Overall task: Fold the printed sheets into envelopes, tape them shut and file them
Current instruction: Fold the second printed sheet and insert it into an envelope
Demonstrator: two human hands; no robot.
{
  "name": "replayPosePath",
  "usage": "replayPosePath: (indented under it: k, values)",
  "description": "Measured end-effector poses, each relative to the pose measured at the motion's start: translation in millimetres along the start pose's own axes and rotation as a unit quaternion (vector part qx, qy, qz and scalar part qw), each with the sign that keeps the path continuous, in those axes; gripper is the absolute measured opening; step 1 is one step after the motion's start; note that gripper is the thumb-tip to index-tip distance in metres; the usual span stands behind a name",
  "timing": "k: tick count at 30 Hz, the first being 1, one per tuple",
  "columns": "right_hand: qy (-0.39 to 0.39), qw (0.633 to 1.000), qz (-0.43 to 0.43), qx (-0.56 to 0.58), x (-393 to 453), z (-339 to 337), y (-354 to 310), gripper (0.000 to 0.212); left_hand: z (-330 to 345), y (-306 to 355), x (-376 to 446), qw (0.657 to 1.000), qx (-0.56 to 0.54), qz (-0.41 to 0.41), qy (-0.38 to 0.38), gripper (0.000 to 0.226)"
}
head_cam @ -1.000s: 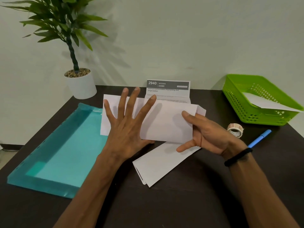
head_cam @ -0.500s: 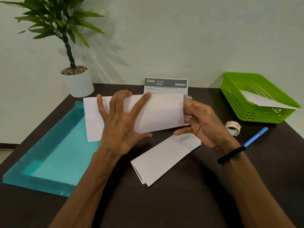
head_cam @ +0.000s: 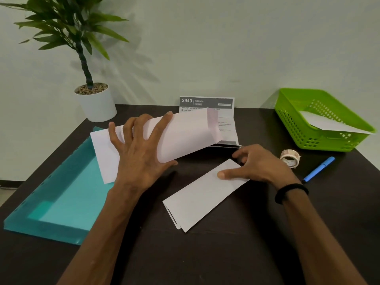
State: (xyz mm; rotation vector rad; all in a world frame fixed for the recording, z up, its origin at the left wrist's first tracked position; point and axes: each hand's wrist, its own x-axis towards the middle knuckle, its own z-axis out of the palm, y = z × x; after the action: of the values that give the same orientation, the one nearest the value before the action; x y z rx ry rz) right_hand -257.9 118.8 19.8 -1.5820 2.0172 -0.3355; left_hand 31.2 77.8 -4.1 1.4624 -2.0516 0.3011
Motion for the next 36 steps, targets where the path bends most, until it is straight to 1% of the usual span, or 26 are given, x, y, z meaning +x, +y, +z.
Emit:
replayPosePath:
  k: [3, 7, 10, 13, 15, 16, 18, 20, 22, 24, 26, 27, 29, 32, 36]
  values:
    - [-0.015, 0.998, -0.006, -0.066, 1.4, 8.4, -5.9, 0.095, 0.9, 0.1, -0.4, 1.0, -0.005, 0.002, 0.019, 0.12]
    - [-0.036, 0.997, -0.031, -0.068, 1.8, 11.2, -6.1, 0.08, 5.7, -2.3, -0.1, 0.999, -0.018, -0.008, 0.028, 0.118]
    - [-0.046, 0.997, -0.067, -0.006, 3.5, 11.8, -3.8, 0.062, 7.9, -4.2, 0.1, 0.999, -0.012, -0.015, 0.041, 0.116]
    - [-0.055, 0.993, -0.093, 0.04, 8.9, 12.0, 2.1, 0.055, 8.4, -7.1, 0.1, 0.998, -0.011, -0.024, 0.057, 0.113]
    - [-0.066, 0.987, -0.126, 0.079, 10.8, 9.8, 7.3, 0.05, 8.7, -8.7, 0.1, 0.998, -0.011, -0.027, 0.063, 0.111]
    - [-0.072, 0.98, -0.145, 0.112, 10.7, 7.0, 10.1, 0.044, 8.7, -9.3, 0.0, 0.997, -0.011, -0.029, 0.066, 0.11]
    - [-0.077, 0.96, -0.174, 0.207, 8.4, -1.3, 17.0, 0.027, 8.9, -10.4, 0.1, 0.997, -0.012, -0.032, 0.069, 0.11]
    - [-0.057, 0.926, -0.197, 0.319, 3.7, -11.5, 25.2, 0.018, 8.5, -12.1, 0.3, 0.997, -0.012, -0.037, 0.07, 0.109]
    - [-0.021, 0.875, -0.201, 0.44, -0.1, -21.3, 32.6, 0.016, 7.9, -13.9, 0.2, 0.997, -0.009, -0.04, 0.071, 0.107]
    - [0.013, 0.81, -0.187, 0.555, 0.1, -28.6, 40.8, 0.018, 7.9, -14.7, 0.7, 0.997, -0.01, -0.047, 0.067, 0.108]
    - [0.054, 0.754, -0.165, 0.633, 4.5, -32.9, 48.6, 0.021, 8.1, -13.7, 1.4, 0.997, -0.009, -0.05, 0.061, 0.109]
    - [0.075, 0.735, -0.154, 0.656, 8.2, -33.3, 51.5, 0.022, 8.5, -13.2, 1.6, 0.997, -0.011, -0.05, 0.059, 0.109]
    - [0.111, 0.711, -0.133, 0.681, 14.7, -31.3, 53.6, 0.023, 8.6, -12.3, 1.3, 0.997, -0.013, -0.047, 0.057, 0.109]
    - [0.15, 0.691, -0.108, 0.699, 22.9, -25.7, 53.6, 0.023, 8.7, -11.2, 0.9, 0.997, -0.013, -0.046, 0.057, 0.11]
    - [0.168, 0.697, -0.092, 0.691, 29.0, -21.6, 53.2, 0.022, 9.6, -9.3, 1.6, 0.997, -0.014, -0.049, 0.051, 0.112]
